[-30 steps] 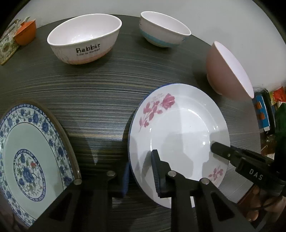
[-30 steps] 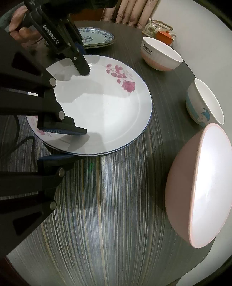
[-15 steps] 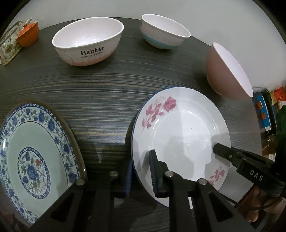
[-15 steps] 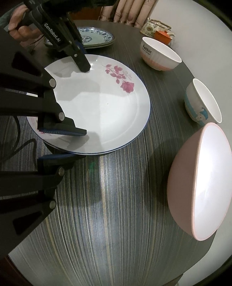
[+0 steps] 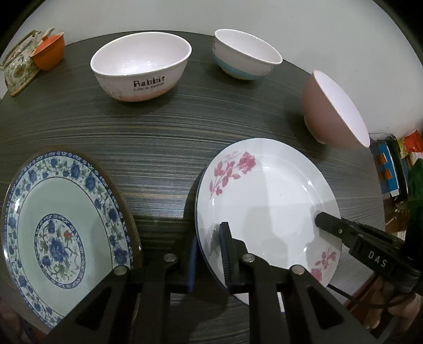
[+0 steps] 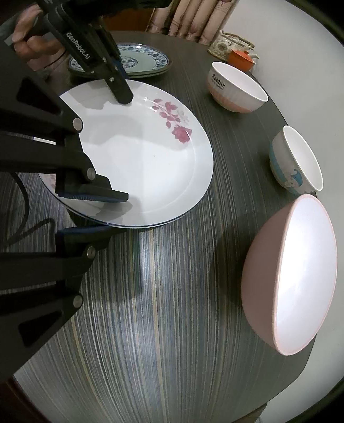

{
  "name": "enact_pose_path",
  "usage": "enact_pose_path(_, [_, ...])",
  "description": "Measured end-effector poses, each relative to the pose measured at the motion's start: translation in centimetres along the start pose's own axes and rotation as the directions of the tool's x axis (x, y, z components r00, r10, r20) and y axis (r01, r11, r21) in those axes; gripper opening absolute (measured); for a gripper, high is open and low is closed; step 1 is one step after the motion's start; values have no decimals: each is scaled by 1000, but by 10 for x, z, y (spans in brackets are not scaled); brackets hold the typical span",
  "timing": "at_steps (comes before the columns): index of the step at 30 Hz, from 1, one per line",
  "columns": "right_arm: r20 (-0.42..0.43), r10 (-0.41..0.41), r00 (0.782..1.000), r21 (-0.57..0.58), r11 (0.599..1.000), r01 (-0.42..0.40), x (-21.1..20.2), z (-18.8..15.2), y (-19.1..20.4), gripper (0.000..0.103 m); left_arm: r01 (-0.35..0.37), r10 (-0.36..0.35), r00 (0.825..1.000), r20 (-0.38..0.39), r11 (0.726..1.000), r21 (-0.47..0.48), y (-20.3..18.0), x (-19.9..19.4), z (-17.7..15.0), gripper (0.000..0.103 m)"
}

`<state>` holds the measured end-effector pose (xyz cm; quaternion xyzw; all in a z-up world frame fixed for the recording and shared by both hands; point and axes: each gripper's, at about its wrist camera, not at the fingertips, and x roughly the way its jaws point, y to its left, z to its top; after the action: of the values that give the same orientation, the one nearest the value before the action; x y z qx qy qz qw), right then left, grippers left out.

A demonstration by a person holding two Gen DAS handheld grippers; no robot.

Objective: Organize plates and bowls
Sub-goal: 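Lift the white pink-flowered plate off the table with both grippers, then carry the pink-flowered plate over the blue-and-white stack and lower it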

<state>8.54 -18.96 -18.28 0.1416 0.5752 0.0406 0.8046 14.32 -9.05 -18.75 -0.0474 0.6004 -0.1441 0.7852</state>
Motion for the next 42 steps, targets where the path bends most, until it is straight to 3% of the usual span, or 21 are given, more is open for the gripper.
enact_pose_path(25, [58,3,998,-18,1000,-2,-19,-5,9,14,12,-11,999,42,1000,-12,20,-38,-4,15])
enact_pose_path(42, [85,54,995,-101,994,-46,-32,-3,56,14,-7,17,994,104,995,-95,74,-89,-23,15])
